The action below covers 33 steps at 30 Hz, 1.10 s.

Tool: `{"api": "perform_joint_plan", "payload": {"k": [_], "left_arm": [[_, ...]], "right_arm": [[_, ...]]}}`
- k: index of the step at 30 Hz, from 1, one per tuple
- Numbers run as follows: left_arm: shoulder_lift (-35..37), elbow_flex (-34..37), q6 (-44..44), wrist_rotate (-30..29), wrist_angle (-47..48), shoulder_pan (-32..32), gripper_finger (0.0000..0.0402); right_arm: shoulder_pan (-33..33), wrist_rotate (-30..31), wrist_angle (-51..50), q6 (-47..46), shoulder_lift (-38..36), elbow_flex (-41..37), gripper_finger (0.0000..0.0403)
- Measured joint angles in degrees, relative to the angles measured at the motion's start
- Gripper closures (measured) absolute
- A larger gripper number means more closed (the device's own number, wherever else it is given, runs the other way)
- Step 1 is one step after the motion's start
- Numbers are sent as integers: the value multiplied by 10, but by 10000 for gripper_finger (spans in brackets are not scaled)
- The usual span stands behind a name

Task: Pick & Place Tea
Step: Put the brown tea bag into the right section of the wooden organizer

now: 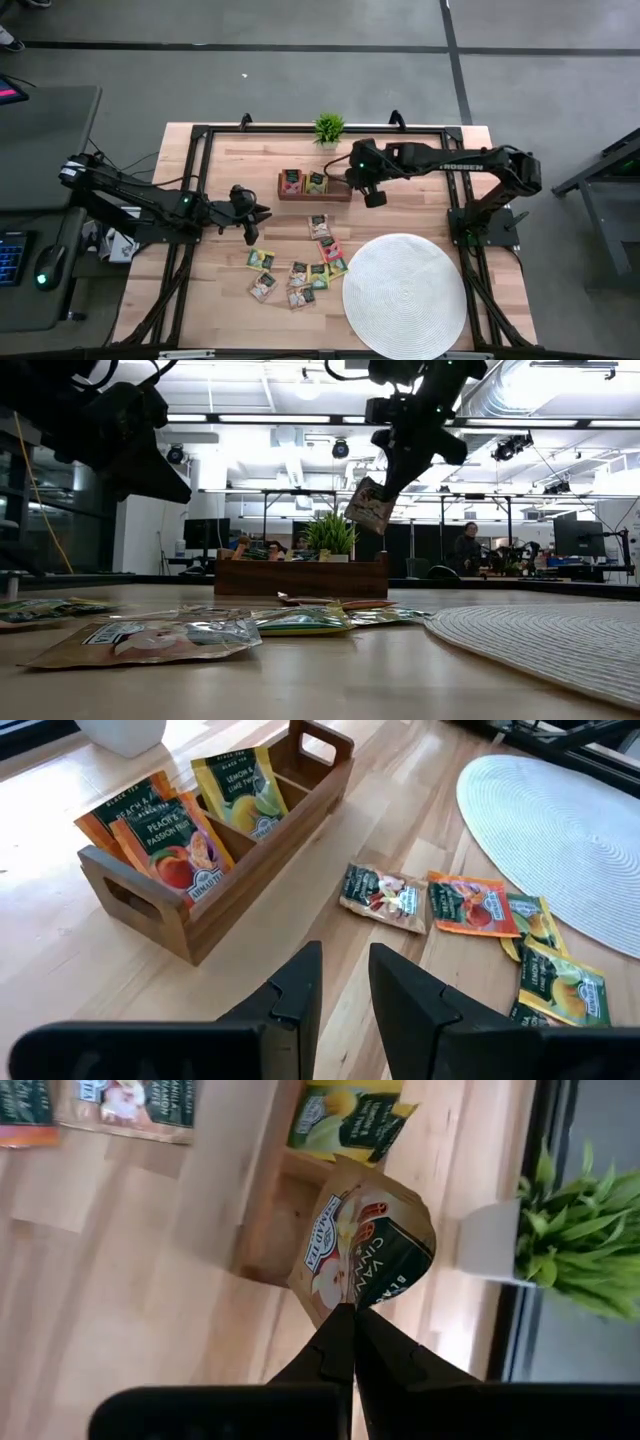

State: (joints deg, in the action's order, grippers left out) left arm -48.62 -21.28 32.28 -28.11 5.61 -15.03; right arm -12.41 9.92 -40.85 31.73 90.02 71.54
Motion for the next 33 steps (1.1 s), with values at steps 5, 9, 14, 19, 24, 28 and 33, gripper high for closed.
{"api": "perform_joint_plan", "payload": {"k": [5, 9, 14, 19, 24, 28, 33], "left_arm": [[0, 0, 6, -1, 1, 0, 316], [0, 0, 6, -1, 5, 0, 316], [0, 0, 6, 7, 6, 0, 316], [0, 0, 6, 9, 10, 0, 316], [0, 0, 6, 13, 23, 0, 316], [0, 0, 6, 20, 23, 0, 316], [0, 0, 6, 20, 24, 0, 316]], "right_arm": [[-5, 18, -56, 10, 52, 66, 403], [-8, 19, -131, 8, 119, 168, 403], [-14, 19, -225, 5, 180, 261, 403], [-15, 20, -244, 5, 203, 280, 403], [-14, 12, -238, 8, 221, 280, 403], [-14, 20, -243, 8, 239, 279, 403], [-14, 17, -239, 8, 254, 279, 403]]}}
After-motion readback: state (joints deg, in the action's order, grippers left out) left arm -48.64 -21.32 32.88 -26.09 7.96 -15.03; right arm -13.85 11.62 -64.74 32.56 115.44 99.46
